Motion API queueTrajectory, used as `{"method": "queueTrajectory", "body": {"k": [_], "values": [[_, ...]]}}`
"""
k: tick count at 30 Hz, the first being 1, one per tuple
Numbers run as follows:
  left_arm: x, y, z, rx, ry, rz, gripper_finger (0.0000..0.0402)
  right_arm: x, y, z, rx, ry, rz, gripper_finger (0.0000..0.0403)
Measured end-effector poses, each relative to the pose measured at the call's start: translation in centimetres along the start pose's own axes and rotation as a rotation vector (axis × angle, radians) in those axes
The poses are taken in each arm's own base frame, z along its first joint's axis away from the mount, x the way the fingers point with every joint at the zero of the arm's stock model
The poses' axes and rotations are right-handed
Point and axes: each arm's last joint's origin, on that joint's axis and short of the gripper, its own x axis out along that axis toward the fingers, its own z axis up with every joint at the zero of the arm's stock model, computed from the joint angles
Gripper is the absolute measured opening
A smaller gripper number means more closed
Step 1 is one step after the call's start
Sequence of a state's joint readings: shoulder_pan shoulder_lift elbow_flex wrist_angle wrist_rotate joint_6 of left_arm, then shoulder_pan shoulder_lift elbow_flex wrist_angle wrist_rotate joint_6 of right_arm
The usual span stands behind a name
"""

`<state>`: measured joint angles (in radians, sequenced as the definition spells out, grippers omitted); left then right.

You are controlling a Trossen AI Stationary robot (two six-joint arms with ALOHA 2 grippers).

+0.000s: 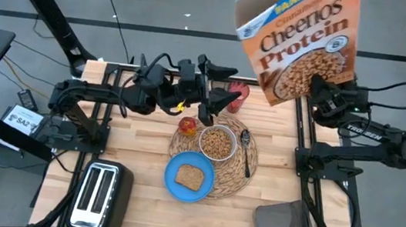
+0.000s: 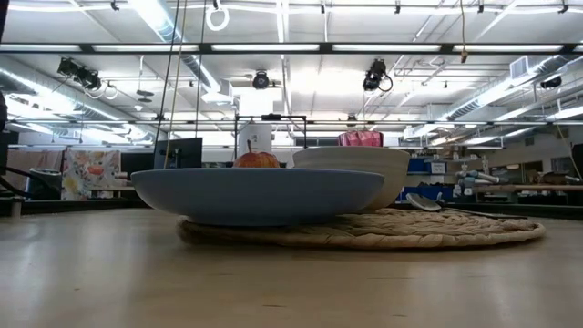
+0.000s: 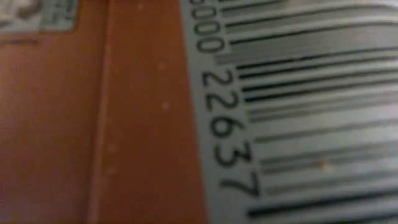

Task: Arrange a breakfast setting
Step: Pour the brown cereal from the orange cereal box into the white bowl

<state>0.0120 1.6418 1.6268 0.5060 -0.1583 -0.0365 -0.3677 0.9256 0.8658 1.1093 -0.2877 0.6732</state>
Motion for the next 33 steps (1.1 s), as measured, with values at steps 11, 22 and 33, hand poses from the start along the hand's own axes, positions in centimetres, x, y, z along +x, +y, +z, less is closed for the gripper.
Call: {"method": "queueTrajectory", "body": {"k": [11, 22, 33], "values": [[1.0, 1.1, -1.7, -0.038, -0.072, 0.034, 0.0318, 0.3, -2.5, -3.1, -0.016, 0.095, -0.046, 0.0247], [1.2, 2.9, -1.1, -0.058, -0.14, 0.071, 0.0278, 0.4, -3.8, -4.6, -0.084, 0.132, -0.071, 0.0247], [1.1, 3.8, -0.2, -0.027, -0.139, 0.083, 0.0183, 0.3, -4.2, -5.0, -0.148, 0.144, -0.117, 0.0304]]}}
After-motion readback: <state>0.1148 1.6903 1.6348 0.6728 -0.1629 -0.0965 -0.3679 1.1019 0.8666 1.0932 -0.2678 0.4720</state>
